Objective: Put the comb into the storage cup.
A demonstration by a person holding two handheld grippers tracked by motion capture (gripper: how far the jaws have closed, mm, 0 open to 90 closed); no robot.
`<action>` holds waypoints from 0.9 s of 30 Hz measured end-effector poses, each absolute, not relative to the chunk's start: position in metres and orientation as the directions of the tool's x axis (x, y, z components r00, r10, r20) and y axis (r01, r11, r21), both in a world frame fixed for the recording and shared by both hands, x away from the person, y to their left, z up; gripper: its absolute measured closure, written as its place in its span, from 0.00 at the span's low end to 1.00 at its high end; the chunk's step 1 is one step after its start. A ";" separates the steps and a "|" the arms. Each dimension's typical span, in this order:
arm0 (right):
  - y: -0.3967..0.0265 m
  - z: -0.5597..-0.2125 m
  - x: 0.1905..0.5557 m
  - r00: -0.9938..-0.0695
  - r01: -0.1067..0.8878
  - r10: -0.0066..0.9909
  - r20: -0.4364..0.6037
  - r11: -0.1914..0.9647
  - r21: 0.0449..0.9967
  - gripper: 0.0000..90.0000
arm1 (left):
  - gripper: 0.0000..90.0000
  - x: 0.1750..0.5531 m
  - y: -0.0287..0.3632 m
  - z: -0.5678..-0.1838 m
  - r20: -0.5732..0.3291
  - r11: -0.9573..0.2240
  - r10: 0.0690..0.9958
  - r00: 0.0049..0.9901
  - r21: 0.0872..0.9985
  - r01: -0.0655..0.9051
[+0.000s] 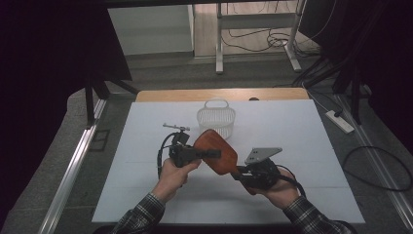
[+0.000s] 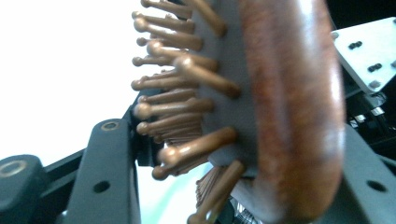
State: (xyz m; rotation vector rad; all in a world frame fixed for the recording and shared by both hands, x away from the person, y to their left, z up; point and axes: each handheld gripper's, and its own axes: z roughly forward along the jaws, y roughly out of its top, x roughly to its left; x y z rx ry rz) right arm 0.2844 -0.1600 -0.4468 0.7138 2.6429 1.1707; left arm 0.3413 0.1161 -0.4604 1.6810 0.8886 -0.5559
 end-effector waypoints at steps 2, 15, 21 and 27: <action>-0.159 -0.448 0.286 -0.872 0.362 0.487 0.046 0.580 0.730 0.80 | 0.56 0.342 0.117 -0.461 -0.749 -0.112 0.273 0.603 0.598 0.794; -0.152 -0.453 0.283 -0.883 0.313 0.468 -0.026 0.630 0.711 0.63 | 0.57 0.339 0.114 -0.452 -0.684 -0.153 0.326 0.653 0.643 0.750; -0.155 -0.452 0.286 -0.880 0.335 0.475 0.002 0.619 0.710 0.48 | 0.57 0.338 0.117 -0.448 -0.649 -0.166 0.357 0.672 0.664 0.729; -0.163 -0.450 0.292 -0.871 0.391 0.484 0.083 0.582 0.713 0.40 | 0.57 0.336 0.119 -0.446 -0.620 -0.175 0.381 0.686 0.680 0.712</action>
